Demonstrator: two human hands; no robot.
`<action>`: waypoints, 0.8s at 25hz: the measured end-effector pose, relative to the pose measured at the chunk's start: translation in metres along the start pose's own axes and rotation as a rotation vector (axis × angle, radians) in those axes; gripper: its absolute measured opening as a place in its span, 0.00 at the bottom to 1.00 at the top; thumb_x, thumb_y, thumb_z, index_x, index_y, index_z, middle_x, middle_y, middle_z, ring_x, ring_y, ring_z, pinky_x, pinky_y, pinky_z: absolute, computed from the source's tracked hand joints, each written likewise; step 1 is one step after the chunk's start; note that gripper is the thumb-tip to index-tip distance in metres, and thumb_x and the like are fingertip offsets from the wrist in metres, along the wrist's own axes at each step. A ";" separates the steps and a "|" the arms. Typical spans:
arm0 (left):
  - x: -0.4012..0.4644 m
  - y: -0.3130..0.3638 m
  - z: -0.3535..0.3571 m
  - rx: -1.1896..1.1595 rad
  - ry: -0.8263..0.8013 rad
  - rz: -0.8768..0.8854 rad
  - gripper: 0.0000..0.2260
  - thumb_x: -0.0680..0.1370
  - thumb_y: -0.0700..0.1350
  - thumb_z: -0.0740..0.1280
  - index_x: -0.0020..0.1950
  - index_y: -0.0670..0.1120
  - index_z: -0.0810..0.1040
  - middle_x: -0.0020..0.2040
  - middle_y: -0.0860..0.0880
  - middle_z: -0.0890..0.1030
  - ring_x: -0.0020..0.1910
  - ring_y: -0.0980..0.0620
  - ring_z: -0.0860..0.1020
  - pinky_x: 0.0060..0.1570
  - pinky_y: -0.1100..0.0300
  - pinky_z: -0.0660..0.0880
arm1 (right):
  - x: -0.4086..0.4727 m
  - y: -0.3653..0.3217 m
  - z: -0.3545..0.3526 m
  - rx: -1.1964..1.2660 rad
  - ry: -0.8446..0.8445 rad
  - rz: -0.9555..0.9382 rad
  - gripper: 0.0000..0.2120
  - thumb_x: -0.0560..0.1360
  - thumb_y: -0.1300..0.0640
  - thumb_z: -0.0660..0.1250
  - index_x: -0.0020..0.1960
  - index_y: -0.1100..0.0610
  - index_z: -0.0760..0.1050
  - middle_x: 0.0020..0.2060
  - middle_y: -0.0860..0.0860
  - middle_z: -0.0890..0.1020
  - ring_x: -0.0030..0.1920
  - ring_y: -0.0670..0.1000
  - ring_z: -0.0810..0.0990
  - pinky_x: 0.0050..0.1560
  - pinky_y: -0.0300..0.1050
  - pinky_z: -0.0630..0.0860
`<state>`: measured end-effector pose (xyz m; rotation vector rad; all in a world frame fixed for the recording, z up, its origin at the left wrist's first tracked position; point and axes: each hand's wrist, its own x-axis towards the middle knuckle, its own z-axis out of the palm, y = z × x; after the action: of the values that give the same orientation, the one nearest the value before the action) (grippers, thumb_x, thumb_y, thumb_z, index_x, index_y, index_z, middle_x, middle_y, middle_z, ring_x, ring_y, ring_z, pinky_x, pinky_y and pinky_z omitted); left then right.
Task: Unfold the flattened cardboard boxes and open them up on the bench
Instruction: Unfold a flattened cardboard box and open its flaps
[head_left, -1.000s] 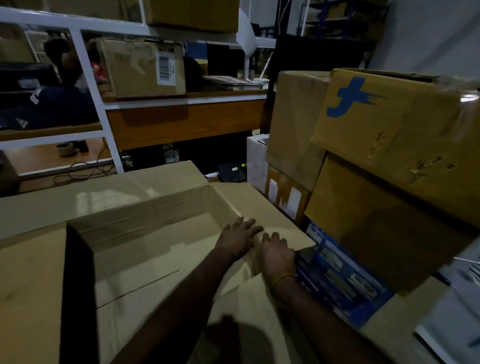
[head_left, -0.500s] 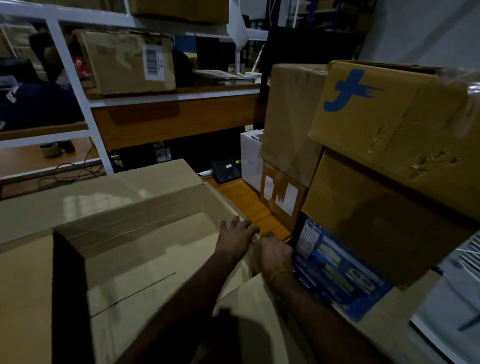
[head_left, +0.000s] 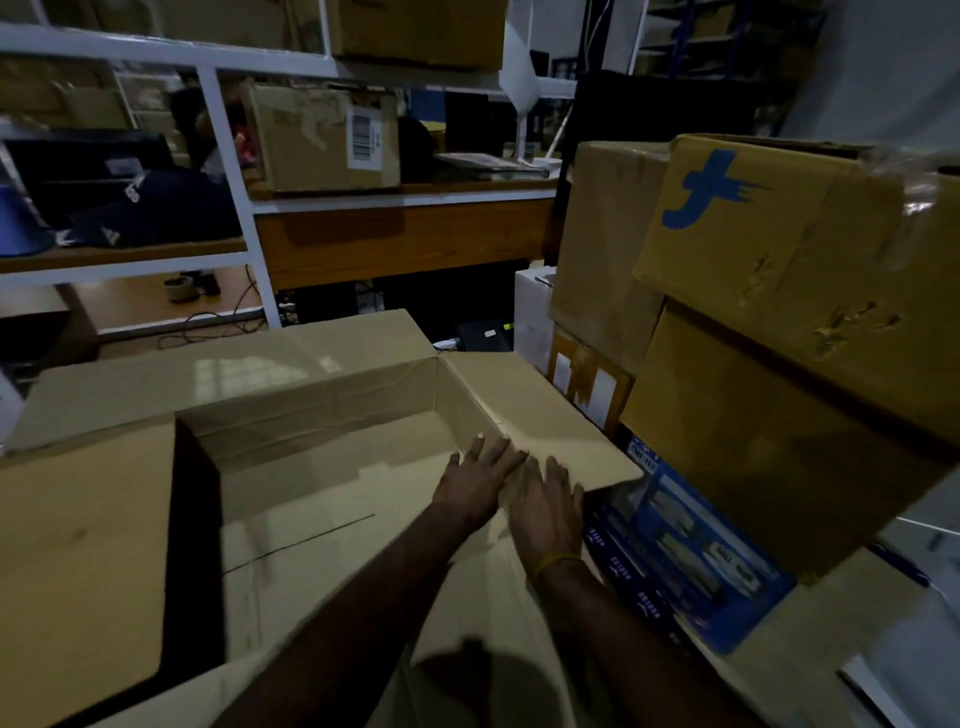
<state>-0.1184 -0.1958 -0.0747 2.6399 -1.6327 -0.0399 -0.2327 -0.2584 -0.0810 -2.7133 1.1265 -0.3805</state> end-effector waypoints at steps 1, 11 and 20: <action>-0.006 0.002 0.002 0.007 -0.006 -0.013 0.31 0.82 0.42 0.60 0.80 0.58 0.49 0.81 0.52 0.47 0.80 0.42 0.47 0.72 0.39 0.60 | -0.006 -0.001 0.002 0.030 0.011 -0.025 0.26 0.81 0.52 0.56 0.77 0.55 0.60 0.76 0.59 0.61 0.77 0.58 0.58 0.75 0.59 0.55; -0.098 0.043 0.009 -0.141 0.276 -0.410 0.17 0.84 0.51 0.55 0.71 0.55 0.70 0.75 0.50 0.68 0.69 0.47 0.70 0.61 0.48 0.72 | -0.081 0.015 0.025 0.096 0.091 -0.246 0.30 0.83 0.44 0.35 0.76 0.53 0.62 0.74 0.60 0.66 0.76 0.61 0.61 0.74 0.59 0.57; -0.207 0.028 0.037 0.011 0.415 -0.551 0.19 0.84 0.55 0.51 0.70 0.53 0.73 0.66 0.49 0.77 0.65 0.48 0.73 0.69 0.46 0.65 | -0.112 -0.012 0.033 0.266 0.202 -0.472 0.17 0.81 0.51 0.52 0.64 0.50 0.74 0.61 0.53 0.77 0.68 0.56 0.70 0.75 0.62 0.54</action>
<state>-0.2373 -0.0241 -0.1102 2.7668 -0.7663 0.4647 -0.2912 -0.1681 -0.1276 -2.7130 0.4124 -0.8215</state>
